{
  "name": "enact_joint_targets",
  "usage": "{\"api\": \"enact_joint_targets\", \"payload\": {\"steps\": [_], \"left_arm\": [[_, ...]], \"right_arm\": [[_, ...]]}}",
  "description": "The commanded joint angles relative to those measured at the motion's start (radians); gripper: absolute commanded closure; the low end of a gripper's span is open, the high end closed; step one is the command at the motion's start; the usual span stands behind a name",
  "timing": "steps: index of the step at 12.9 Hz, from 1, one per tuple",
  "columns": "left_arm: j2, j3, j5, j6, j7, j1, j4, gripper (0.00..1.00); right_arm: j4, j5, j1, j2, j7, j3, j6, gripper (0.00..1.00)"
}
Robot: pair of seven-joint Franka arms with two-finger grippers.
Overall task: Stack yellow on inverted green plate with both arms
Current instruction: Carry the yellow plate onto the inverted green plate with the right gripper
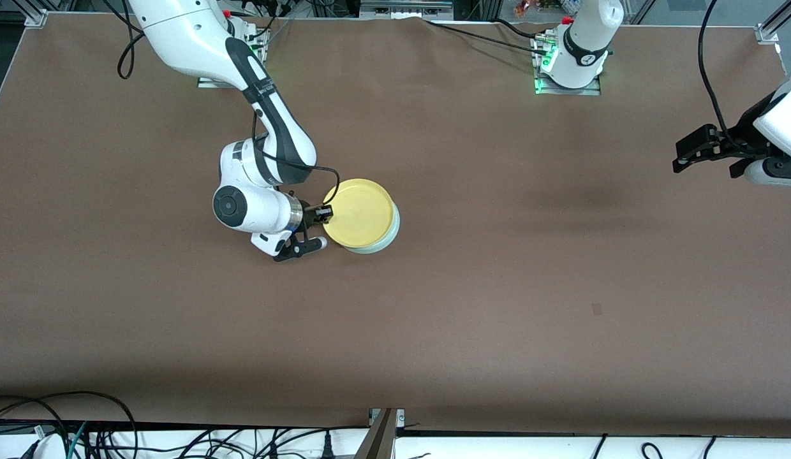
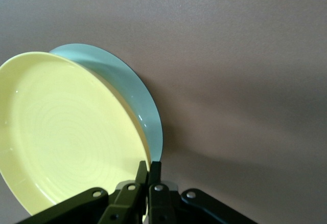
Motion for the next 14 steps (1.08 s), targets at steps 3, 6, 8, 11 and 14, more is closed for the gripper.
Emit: {"api": "enact_joint_targets", "payload": {"steps": [3, 6, 8, 11, 14], "left_arm": [[0.016, -0.003, 0.006, -0.012, -0.007, 0.006, 0.033, 0.0], [0.016, -0.003, 0.004, -0.011, -0.008, 0.006, 0.033, 0.0], [0.016, -0.003, 0.004, -0.011, -0.008, 0.005, 0.033, 0.0], [0.016, -0.004, 0.003, -0.009, -0.01, 0.005, 0.035, 0.0], [0.018, -0.004, 0.003, -0.009, -0.011, 0.003, 0.033, 0.0]], "right_arm": [[0.018, -0.001, 0.016, 0.025, -0.015, -0.003, 0.006, 1.0], [0.02, -0.003, 0.027, 0.025, -0.015, -0.005, 0.011, 1.0], [0.018, -0.001, 0.027, 0.025, -0.015, -0.003, 0.021, 1.0], [0.025, -0.003, 0.015, 0.022, -0.015, -0.008, 0.02, 0.0], [0.051, -0.004, 0.015, -0.041, -0.009, -0.031, 0.003, 0.0]]}}
